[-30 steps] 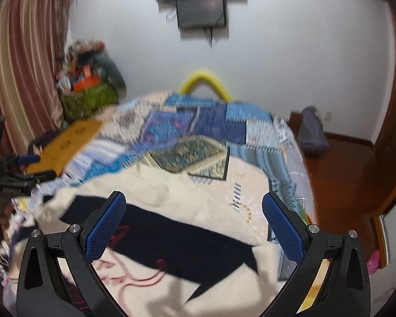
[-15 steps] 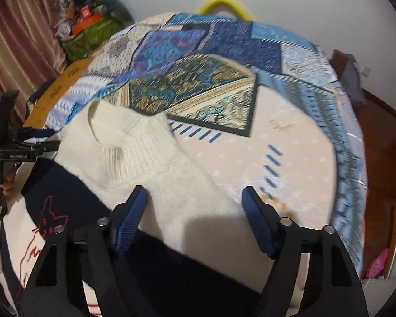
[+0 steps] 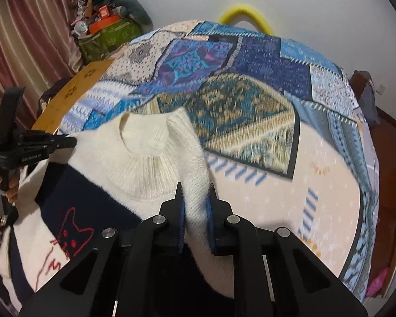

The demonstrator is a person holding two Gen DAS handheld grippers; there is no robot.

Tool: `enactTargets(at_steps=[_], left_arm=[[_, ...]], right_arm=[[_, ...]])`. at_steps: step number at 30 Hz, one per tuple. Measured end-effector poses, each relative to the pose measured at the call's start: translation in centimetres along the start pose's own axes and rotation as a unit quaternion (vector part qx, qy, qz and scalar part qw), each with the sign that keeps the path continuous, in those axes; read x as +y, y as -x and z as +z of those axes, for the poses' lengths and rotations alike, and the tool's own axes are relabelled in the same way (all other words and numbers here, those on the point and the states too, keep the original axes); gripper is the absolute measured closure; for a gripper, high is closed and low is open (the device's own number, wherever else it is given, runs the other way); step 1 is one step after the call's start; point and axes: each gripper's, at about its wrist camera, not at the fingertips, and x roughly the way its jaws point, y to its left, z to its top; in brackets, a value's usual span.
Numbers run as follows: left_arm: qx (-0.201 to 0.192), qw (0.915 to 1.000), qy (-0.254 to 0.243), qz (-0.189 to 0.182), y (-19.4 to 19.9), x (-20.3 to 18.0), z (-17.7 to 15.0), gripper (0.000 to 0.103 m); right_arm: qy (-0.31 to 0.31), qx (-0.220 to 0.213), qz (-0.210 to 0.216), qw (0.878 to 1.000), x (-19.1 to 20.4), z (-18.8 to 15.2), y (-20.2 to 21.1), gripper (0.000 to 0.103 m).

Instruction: Fold small clothes

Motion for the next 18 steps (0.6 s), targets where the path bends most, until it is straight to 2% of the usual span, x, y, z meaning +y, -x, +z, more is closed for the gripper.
enactTargets(at_steps=[6,10,12,14,16,18], left_arm=[[-0.004,0.9993,0.025,0.029,-1.7,2.3,2.3,0.095],[0.008,0.9991,0.039,0.018,-3.0,3.1,3.0,0.095],[0.006,0.9994,0.032,0.012,-2.5,3.0,2.8,0.094],[-0.002,0.9995,0.028,0.013,-1.3,2.7,2.3,0.091],[0.004,0.9996,0.028,0.0,0.0,2.6,1.8,0.067],[-0.001,0.9996,0.029,-0.004,1.7,2.3,1.1,0.058]], right_arm=[[-0.015,-0.02,-0.012,1.0,0.6,2.8,-1.9,0.091],[-0.014,-0.014,-0.02,1.0,1.2,3.7,-2.6,0.083],[-0.008,-0.014,-0.032,0.999,1.3,3.7,-2.1,0.074],[-0.005,-0.023,-0.038,0.999,1.1,3.4,-0.6,0.056],[-0.01,-0.039,-0.038,0.998,0.8,2.9,1.4,0.047],[-0.025,-0.057,-0.047,0.997,0.5,2.1,3.5,0.038]])
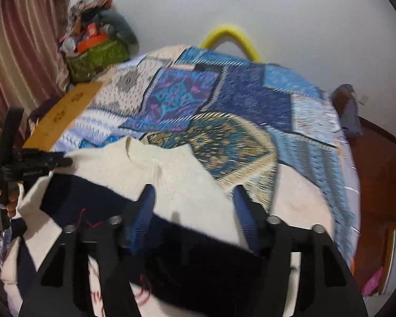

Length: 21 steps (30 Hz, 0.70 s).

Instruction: Fold small clothes

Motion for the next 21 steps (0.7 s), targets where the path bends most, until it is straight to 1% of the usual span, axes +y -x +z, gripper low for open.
enactTargets(at_steps=[1,3,5,6,8,9,12,14,16,17,18,19,20,21], left_arm=[[-0.007,1.0,0.0,0.002,1.0,-0.1,-0.4,0.057],[-0.014,0.9999,-0.001,-0.004,3.1,-0.5,-1.5,0.055],[-0.026,0.9996,0.005,-0.005,5.1,-0.7,-2.8,0.052],[-0.032,0.9995,0.005,-0.006,6.1,-0.9,-3.5,0.049],[-0.043,0.9989,0.008,-0.014,7.9,-1.3,-5.1,0.044],[-0.05,0.9987,0.009,-0.009,8.8,-1.6,-6.3,0.039],[-0.053,0.9985,-0.002,0.013,9.8,-2.6,-9.1,0.037],[-0.044,0.9987,-0.018,0.016,9.7,-3.7,-11.2,0.037],[-0.034,0.9986,-0.035,0.02,9.2,-5.0,-12.9,0.037],[-0.03,0.9986,-0.039,0.02,8.9,-5.4,-13.5,0.037],[-0.022,0.9987,-0.043,0.02,8.4,-5.9,-14.1,0.037],[-0.011,0.9989,-0.043,0.017,7.8,-6.3,-14.6,0.037],[-0.001,0.9991,-0.04,0.012,7.3,-6.7,-15.0,0.037],[0.005,0.9993,-0.036,0.007,6.8,-6.9,-15.4,0.037]], right_arm=[[-0.007,-0.005,-0.001,1.0,-0.3,-0.4,1.2,0.034],[-0.014,-0.02,-0.004,1.0,-0.9,-1.4,3.9,0.032],[-0.014,-0.022,-0.016,1.0,-1.4,-2.8,6.2,0.03],[-0.014,-0.022,-0.019,0.999,-1.6,-3.5,7.0,0.029],[-0.016,-0.017,-0.022,0.999,-2.2,-5.2,8.3,0.025],[-0.019,-0.014,-0.024,0.999,-2.6,-6.2,8.7,0.024],[-0.031,-0.005,-0.02,0.999,-3.4,-8.8,8.8,0.024],[-0.039,0.0,-0.019,0.999,-3.9,-10.6,8.1,0.024],[-0.056,0.02,-0.017,0.998,-4.3,-11.9,6.8,0.024],[-0.064,0.034,-0.003,0.997,-4.5,-12.8,6.0,0.024],[-0.066,0.038,0.006,0.997,-4.4,-13.0,5.6,0.024],[-0.069,0.04,0.011,0.997,-4.3,-13.4,4.9,0.027],[-0.069,0.037,0.006,0.997,-4.2,-13.7,4.7,0.035],[-0.066,0.032,0.001,0.997,-4.0,-14.1,4.7,0.041]])
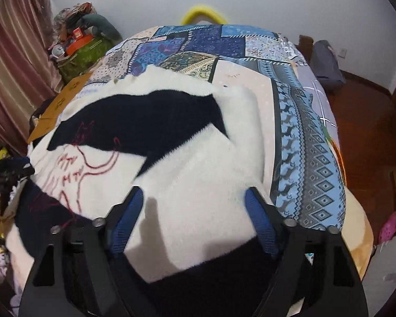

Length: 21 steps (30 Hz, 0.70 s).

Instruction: Fold small clothes

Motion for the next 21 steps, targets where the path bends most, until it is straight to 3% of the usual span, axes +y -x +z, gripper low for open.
enactTargets(at_steps=[1,2,4,7,12,15,16,17,18,19,21], left_arm=[[0.007,0.9999,0.008,-0.009,-0.6,-0.2,-0.3,0.037],[0.013,0.9997,0.015,-0.014,-1.0,-0.3,-0.7,0.037],[0.011,0.9994,0.031,-0.012,-1.6,-0.3,-1.1,0.032],[0.01,0.9988,0.045,-0.019,-1.7,0.2,-1.3,0.03],[0.007,0.9976,0.065,-0.019,-2.2,0.9,-1.8,0.017],[0.002,0.9976,0.069,-0.013,-2.1,0.8,-2.0,0.015],[-0.001,0.9977,0.068,-0.007,-2.1,0.7,-2.0,0.014],[-0.002,0.9978,0.067,-0.004,-2.0,0.6,-2.0,0.014],[-0.004,0.9979,0.065,-0.001,-2.0,0.5,-2.0,0.014],[-0.005,0.998,0.064,0.002,-2.0,0.4,-2.0,0.014],[-0.007,0.998,0.062,0.006,-2.0,0.4,-2.1,0.013]], right_arm=[[0.001,-0.003,-0.004,1.0,0.0,-0.3,-0.2,0.056],[0.0,-0.002,-0.01,1.0,-0.1,-0.5,-0.5,0.076],[-0.007,0.006,-0.008,1.0,-0.8,-1.1,-0.7,0.1],[-0.02,-0.005,0.0,1.0,-2.2,-1.8,0.6,0.101],[-0.02,-0.01,-0.031,0.999,-4.6,-3.0,2.9,0.101],[-0.056,-0.035,-0.012,0.998,-6.1,-3.2,4.1,0.098],[-0.071,-0.039,-0.001,0.997,-6.4,-3.0,4.3,0.084],[-0.079,-0.038,0.004,0.996,-6.6,-2.7,4.2,0.056],[-0.087,-0.039,0.01,0.995,-6.8,-2.4,3.9,0.041],[-0.091,-0.044,0.014,0.995,-6.7,-2.2,3.7,0.032],[-0.078,-0.045,0.017,0.996,-6.0,-1.7,2.7,0.032]])
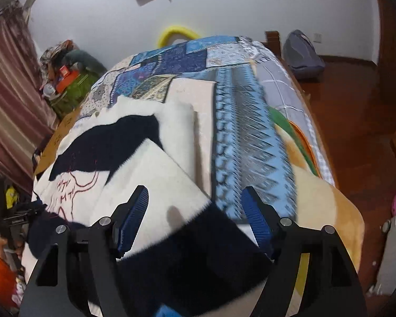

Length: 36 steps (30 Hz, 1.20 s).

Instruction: Fold small clothes

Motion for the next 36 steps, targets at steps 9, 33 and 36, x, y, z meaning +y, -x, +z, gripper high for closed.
enactTargets(at_steps=[9,33,36], left_arm=[[-0.002,1.0,0.003,0.007,-0.1,0.0,0.0,0.01],[-0.053,0.9981,0.019,0.022,6.7,2.3,-0.5,0.011],[-0.07,0.9963,0.026,0.043,9.3,4.5,-1.2,0.011]], right_arm=[[0.03,0.048,0.019,0.998,1.2,-1.5,-3.7,0.08],[0.03,0.03,-0.156,0.987,-3.9,-4.8,5.4,0.087],[0.046,0.0,-0.169,0.985,-2.5,-4.4,7.1,0.071]])
